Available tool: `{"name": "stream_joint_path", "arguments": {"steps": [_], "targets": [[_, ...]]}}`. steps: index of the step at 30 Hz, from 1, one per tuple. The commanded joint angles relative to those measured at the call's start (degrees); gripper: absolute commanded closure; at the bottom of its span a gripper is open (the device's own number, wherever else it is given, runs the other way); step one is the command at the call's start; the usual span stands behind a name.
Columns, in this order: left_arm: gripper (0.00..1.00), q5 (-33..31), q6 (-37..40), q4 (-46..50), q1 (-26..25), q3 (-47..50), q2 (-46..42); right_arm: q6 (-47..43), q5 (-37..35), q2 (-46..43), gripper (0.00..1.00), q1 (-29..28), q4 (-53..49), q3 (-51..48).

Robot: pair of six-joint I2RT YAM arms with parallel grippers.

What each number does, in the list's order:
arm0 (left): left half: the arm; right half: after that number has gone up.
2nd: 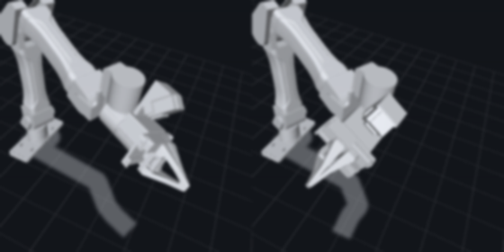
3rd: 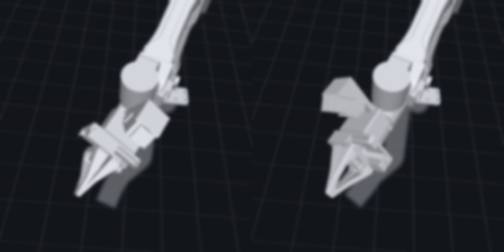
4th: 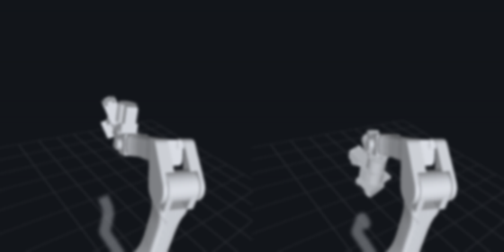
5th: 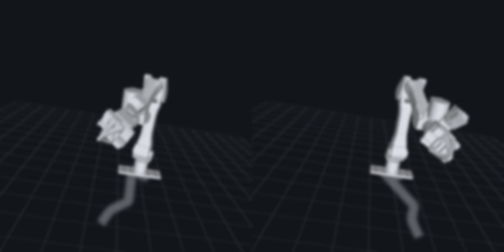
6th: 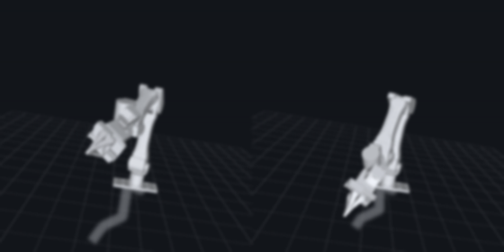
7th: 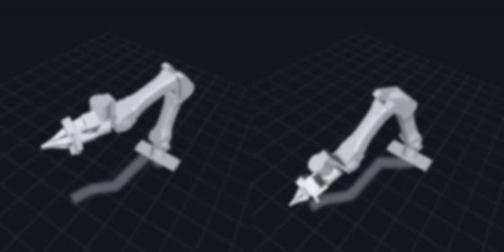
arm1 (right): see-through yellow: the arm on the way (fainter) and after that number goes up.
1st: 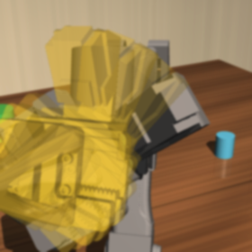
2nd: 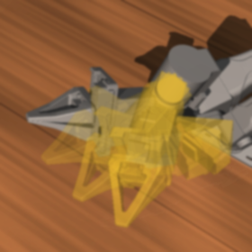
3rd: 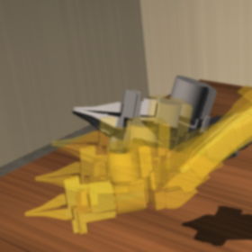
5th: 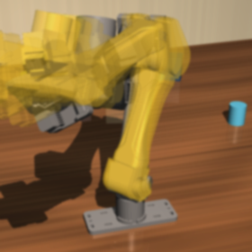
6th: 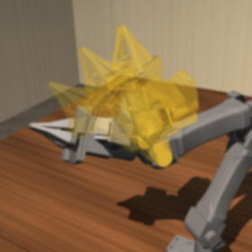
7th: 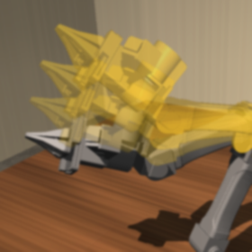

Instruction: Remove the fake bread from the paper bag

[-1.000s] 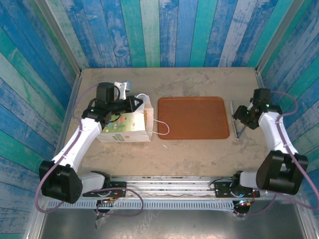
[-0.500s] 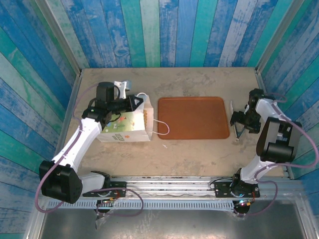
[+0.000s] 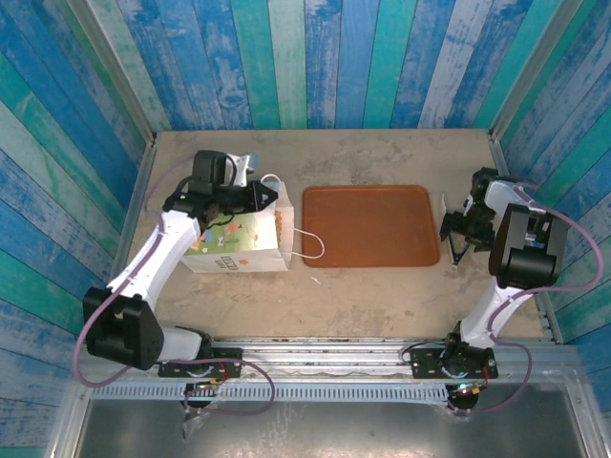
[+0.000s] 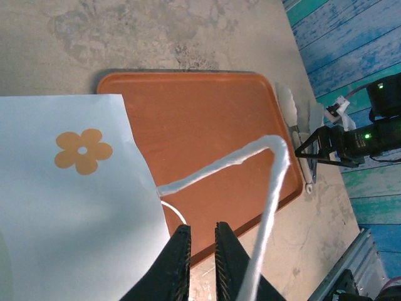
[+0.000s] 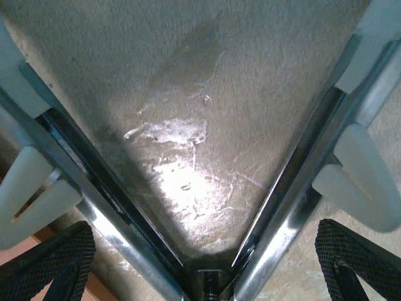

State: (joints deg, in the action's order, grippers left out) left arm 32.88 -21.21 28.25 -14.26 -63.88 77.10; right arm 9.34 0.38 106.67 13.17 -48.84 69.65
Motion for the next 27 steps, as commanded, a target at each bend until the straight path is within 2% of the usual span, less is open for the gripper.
{"name": "stream_joint_path", "arguments": {"steps": [1, 5, 10, 16, 20, 27], "targets": [[0.81, -1.27, 3.64, 7.57, -0.24, -5.30, 3.61, -0.92, -1.00, 1.12, 0.06, 0.19, -0.99, 0.96], [0.77, -2.52, 5.18, 12.20, -0.33, -10.72, 5.40, -1.50, -1.06, 1.79, 0.08, 0.23, -0.95, 1.39], [0.77, -3.59, 6.70, 16.69, -0.39, -15.47, 7.11, -2.79, -0.99, 2.18, 0.11, 0.19, 0.65, 0.68], [0.88, -3.61, 7.61, 18.57, -0.42, -17.11, 8.32, -2.74, -2.11, 2.92, 0.11, 0.19, 0.79, 0.82], [1.00, -3.99, 7.82, 19.03, -0.42, -17.22, 8.12, -3.00, -1.06, 3.91, 0.10, 0.19, -0.66, 1.80], [1.00, -5.29, 5.66, 14.86, -0.42, -15.11, 4.10, -3.63, 0.67, 4.50, 0.08, 0.19, -1.08, 2.50]]}}
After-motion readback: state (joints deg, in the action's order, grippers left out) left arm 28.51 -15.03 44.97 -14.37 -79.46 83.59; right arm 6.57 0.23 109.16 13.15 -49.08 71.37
